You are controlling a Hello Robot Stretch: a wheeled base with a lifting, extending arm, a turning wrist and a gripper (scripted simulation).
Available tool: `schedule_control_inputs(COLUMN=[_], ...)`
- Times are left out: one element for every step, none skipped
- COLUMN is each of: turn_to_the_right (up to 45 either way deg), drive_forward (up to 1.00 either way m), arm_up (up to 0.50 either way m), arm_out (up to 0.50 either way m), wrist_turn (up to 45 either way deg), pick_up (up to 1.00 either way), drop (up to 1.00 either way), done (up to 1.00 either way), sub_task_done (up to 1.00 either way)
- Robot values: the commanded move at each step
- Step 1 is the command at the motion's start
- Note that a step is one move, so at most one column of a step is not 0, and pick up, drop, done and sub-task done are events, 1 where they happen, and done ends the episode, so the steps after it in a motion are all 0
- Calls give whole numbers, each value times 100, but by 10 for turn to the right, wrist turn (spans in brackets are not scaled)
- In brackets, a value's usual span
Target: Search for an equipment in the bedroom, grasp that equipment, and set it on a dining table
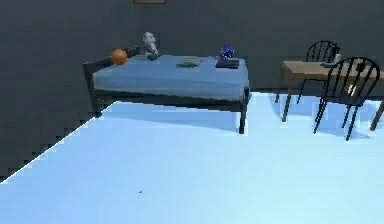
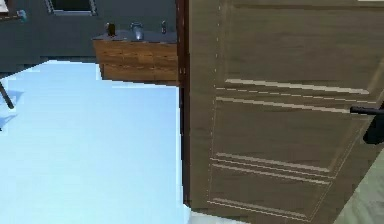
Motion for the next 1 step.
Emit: schedule_control_inputs(turn_to_the_right=[0], drive_forward=[100], arm_up=[0], arm_out=[0], wrist_turn=[0], pick_up=[0], drop=[0], done=[0], sub_task_done=[0])
